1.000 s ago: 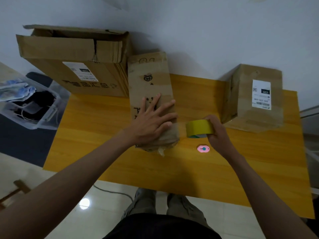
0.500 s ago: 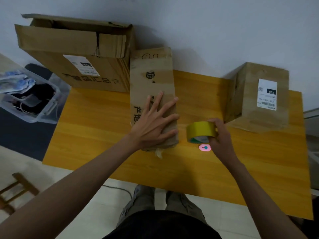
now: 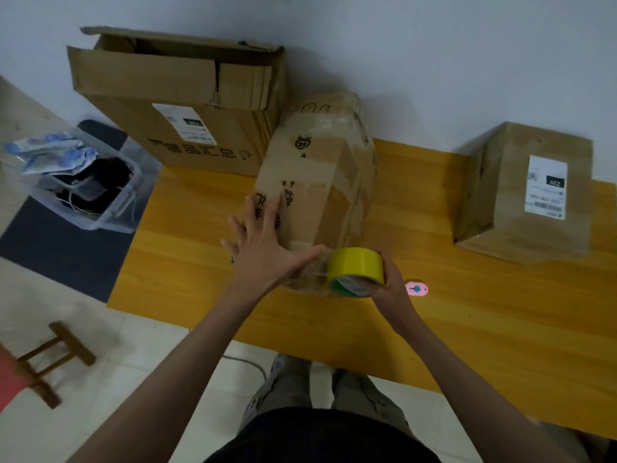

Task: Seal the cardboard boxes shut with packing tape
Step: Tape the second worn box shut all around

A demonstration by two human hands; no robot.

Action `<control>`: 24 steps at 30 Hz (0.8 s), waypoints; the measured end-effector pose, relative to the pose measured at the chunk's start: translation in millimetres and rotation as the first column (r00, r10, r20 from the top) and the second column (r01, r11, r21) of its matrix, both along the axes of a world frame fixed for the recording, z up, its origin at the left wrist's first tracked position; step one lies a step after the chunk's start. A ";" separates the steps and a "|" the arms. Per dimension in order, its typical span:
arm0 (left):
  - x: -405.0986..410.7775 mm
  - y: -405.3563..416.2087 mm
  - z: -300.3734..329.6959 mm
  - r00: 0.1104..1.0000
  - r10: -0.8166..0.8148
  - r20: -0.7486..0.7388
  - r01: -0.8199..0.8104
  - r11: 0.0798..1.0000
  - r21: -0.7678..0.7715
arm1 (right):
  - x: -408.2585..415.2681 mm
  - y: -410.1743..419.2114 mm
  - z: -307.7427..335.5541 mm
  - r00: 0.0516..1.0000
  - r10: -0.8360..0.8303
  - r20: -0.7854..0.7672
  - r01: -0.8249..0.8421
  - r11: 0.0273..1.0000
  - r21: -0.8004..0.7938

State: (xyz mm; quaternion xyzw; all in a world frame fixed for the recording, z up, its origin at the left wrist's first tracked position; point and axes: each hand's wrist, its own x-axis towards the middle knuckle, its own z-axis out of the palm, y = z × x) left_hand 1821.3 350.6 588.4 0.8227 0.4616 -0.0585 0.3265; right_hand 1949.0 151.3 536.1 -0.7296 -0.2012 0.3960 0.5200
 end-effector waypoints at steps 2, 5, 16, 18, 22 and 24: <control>-1.0 4.3 4.3 1.000 0.006 -0.018 -0.006 1.000 -0.026 | -2.9 -1.3 1.1 0.999 0.008 0.034 -0.008 1.000 0.008; 3.7 3.0 6.4 0.999 -0.023 -0.031 0.022 1.000 -0.012 | -4.1 -5.5 3.3 0.995 -0.034 0.090 0.032 0.999 0.017; 73.6 -28.7 7.0 0.994 -0.111 0.000 0.111 0.994 0.001 | 46.4 -60.2 23.9 0.892 -0.135 0.432 0.123 0.991 0.056; 78.5 -29.7 3.1 0.995 -0.092 0.034 0.094 0.994 -0.050 | 53.2 -63.8 29.6 0.864 -0.135 0.485 0.127 0.991 0.050; 73.9 -25.7 -5.2 0.991 -0.058 0.118 0.066 0.996 -0.065 | 69.1 -65.1 34.4 0.760 0.028 0.649 0.018 0.998 -0.064; 70.9 -17.3 -9.9 0.988 -0.035 0.153 0.047 0.996 -0.079 | 76.1 -66.2 33.6 0.678 0.095 0.729 -0.021 0.994 -0.110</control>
